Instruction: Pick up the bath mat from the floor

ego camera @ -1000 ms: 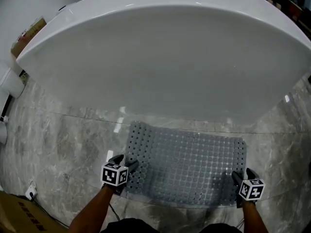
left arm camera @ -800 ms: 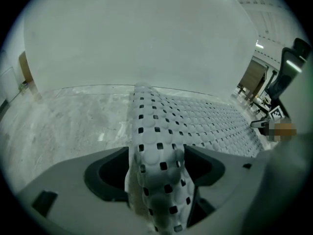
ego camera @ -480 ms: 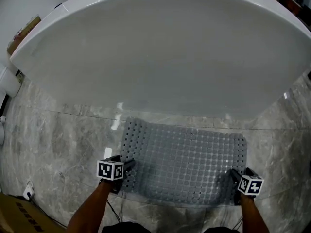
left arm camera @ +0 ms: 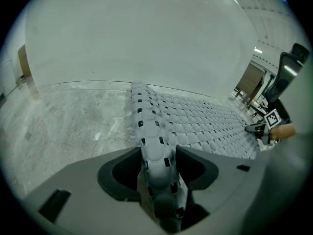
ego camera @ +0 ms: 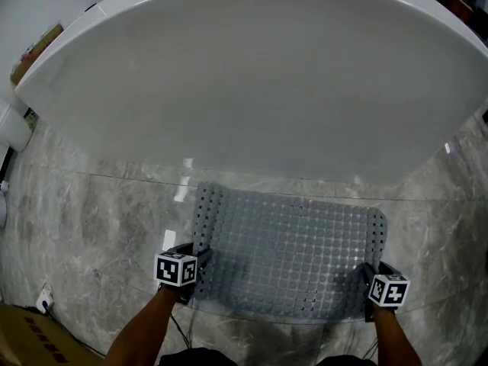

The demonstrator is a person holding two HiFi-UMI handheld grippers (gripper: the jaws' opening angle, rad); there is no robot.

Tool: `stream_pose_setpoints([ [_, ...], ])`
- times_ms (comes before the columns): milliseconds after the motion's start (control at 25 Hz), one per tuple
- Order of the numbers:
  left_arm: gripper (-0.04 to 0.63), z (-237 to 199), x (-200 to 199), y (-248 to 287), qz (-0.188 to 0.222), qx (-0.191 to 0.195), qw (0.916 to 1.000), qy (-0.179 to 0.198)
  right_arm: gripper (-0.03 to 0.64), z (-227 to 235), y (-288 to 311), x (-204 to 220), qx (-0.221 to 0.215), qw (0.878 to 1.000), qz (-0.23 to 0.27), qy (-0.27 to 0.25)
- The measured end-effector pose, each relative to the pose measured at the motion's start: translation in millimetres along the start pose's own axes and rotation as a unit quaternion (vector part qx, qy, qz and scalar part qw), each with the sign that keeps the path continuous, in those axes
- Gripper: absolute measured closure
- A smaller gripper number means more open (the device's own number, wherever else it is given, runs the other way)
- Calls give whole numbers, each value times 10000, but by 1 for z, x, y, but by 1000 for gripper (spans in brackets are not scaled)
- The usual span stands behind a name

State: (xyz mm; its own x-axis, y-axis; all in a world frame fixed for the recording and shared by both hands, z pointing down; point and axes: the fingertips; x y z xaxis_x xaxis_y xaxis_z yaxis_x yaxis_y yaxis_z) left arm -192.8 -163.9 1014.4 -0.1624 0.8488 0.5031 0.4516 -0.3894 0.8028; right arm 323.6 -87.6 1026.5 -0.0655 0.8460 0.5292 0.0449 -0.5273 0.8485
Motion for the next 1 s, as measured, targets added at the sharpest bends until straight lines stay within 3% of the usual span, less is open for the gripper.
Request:
stream_pose_setpoints([
  [400, 494, 33, -20, -21, 374, 283, 9986, 224, 551, -24, -23, -16, -378, 9986, 356, -50],
  [600, 520, 45, -39, -37, 838, 411, 9955, 153, 565, -33, -41, -25, -760, 9949, 657, 48],
  [1000, 531, 72, -63, -69, 1365, 663, 9882, 225, 568, -50, -90, -52, -1254, 9836, 1247, 360],
])
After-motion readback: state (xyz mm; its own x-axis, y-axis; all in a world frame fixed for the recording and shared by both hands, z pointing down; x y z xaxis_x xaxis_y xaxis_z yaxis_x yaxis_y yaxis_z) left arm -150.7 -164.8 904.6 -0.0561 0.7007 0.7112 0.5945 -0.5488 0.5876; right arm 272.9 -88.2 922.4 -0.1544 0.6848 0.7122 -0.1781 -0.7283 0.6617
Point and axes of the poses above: the fingertips, and each gripper's own axes: y forward along the fingers, z to its right, x out of its underside, and after that the axes turned 7 degrees about x, right-handed
